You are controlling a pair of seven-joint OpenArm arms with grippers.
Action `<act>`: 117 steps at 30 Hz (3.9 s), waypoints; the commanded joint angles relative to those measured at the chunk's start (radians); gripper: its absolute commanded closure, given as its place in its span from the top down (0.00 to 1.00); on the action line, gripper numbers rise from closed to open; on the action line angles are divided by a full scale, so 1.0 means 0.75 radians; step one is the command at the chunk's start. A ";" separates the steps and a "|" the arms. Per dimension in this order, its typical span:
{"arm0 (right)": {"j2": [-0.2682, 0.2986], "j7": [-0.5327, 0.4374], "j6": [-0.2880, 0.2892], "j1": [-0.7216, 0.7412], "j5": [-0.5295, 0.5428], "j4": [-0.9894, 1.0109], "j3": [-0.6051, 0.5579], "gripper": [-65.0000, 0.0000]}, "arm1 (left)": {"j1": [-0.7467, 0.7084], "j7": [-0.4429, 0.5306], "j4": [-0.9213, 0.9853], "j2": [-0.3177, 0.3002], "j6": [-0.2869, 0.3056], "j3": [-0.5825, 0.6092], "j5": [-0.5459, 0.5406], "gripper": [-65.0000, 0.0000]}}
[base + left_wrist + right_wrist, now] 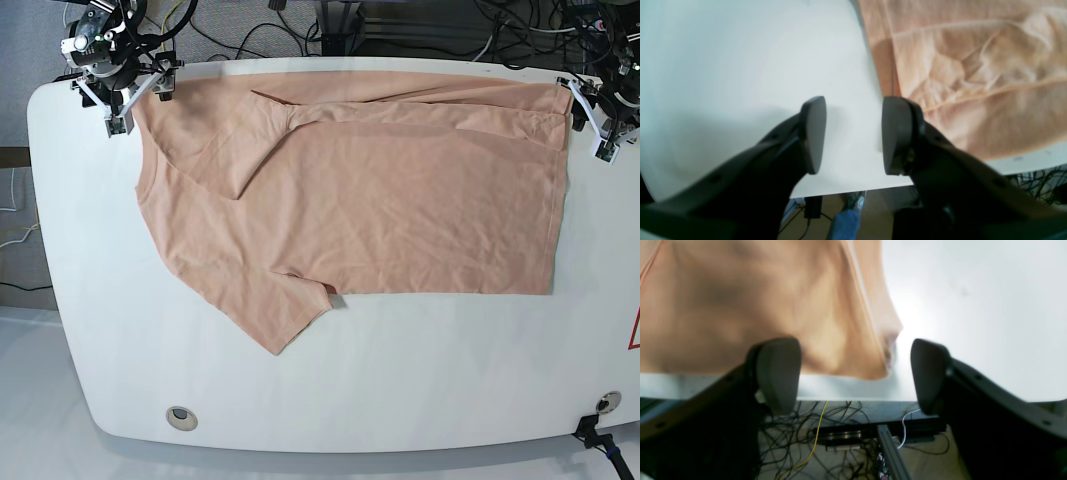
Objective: Fold the T-shirt properly
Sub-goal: 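Release the edge and move both grippers out over the shirt's hem, then lower both grippers and pinch the shirt's hem edge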
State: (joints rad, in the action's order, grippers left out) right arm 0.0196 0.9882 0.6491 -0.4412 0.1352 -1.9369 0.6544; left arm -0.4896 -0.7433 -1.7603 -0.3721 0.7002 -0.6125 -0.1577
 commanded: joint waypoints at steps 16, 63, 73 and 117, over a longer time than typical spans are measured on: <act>0.014 -0.018 0.056 0.270 0.011 -0.064 0.006 0.77 | 0.249 0.012 0.016 -0.016 -0.003 -0.007 -0.008 0.40; 0.296 -0.596 0.050 1.264 0.009 1.534 -0.291 0.77 | 1.327 0.438 1.303 -0.004 -0.003 0.382 0.238 0.39; 0.208 -0.594 0.050 1.217 0.001 1.448 -0.407 0.77 | 1.325 0.438 1.305 -0.061 -0.003 0.335 0.236 0.39; 0.204 -0.601 0.052 1.219 0.001 1.448 -0.407 0.00 | 1.282 0.554 1.419 0.078 -0.122 0.251 0.230 0.73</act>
State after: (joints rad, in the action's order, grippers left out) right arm 0.1635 0.5503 0.6811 0.4500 0.1276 -0.8368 0.3489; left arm 0.4488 -0.3386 -0.6827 -0.3134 0.6060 -0.4248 0.0246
